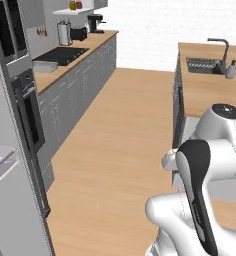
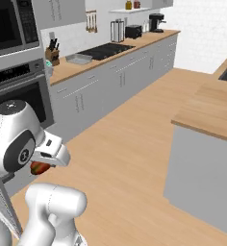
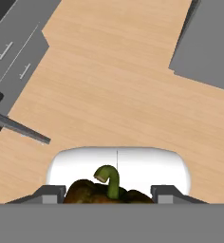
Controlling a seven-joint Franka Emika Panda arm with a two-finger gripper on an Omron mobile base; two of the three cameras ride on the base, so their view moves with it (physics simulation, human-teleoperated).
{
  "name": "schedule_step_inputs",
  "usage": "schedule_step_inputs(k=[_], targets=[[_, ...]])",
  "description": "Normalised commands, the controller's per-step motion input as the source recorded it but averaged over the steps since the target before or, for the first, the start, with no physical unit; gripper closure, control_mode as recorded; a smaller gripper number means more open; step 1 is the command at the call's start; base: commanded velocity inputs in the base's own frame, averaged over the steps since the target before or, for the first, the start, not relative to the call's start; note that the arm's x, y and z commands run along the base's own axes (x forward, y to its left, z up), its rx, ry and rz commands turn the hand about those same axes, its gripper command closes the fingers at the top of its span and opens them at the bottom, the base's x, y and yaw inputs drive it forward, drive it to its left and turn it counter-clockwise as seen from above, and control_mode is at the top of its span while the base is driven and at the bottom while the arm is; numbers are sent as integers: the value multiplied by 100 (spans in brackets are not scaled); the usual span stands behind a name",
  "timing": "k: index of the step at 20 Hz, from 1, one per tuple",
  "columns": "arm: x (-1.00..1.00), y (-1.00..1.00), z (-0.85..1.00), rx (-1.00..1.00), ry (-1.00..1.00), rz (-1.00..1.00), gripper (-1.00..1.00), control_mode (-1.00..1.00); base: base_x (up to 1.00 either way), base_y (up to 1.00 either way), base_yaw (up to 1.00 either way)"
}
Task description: Place one bell pepper and one fish in each tupperware on the nearby counter, to pack two identical lunches.
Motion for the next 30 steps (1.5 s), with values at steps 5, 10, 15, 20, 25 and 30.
schedule_step_inputs(k=[5, 10, 15, 20, 25, 30], targets=[[0, 0, 0, 0, 0, 0, 100, 100, 100, -9, 20], [0, 0, 0, 0, 0, 0, 100, 100, 100, 0, 37], [0, 0, 0, 0, 0, 0, 100, 100, 100, 3, 30], [0, 0, 0, 0, 0, 0, 100, 100, 100, 3, 6], [0, 0, 0, 0, 0, 0, 100, 100, 100, 7, 1], [0, 0, 0, 0, 0, 0, 100, 100, 100, 4, 3]])
